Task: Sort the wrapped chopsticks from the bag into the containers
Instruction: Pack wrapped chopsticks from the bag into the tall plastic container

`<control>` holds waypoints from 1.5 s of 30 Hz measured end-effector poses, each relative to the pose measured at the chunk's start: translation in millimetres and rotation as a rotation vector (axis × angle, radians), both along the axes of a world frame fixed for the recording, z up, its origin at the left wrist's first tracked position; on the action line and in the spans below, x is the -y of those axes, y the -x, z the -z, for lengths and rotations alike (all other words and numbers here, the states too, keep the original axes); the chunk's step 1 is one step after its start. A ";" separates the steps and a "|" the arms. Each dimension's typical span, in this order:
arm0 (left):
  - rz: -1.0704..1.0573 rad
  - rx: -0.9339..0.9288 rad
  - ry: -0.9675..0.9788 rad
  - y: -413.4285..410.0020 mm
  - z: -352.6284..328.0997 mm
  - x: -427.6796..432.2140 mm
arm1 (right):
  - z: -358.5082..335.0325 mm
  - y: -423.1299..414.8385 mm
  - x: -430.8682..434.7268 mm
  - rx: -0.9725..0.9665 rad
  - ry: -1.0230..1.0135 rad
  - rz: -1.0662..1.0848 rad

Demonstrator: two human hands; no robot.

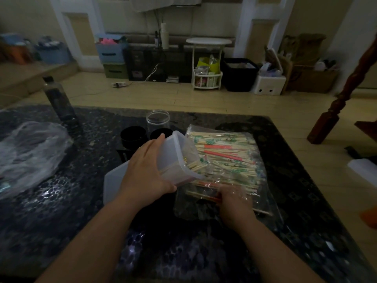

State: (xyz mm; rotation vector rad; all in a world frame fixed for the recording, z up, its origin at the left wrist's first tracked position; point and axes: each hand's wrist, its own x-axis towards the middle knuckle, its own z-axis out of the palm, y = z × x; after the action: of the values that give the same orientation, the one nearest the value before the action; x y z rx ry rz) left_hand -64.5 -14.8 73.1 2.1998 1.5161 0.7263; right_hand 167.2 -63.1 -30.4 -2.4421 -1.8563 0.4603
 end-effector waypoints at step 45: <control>0.016 0.016 -0.047 0.9 8.0 -8.7 | -107.0 16.8 23.5 0.125 -1.215 -0.176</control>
State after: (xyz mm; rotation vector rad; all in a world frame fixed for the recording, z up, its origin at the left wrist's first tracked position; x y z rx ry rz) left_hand -65.4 -6.1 65.1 2.2321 1.4859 0.7799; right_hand 150.5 -86.6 76.6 -1.4804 -1.6032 -0.6637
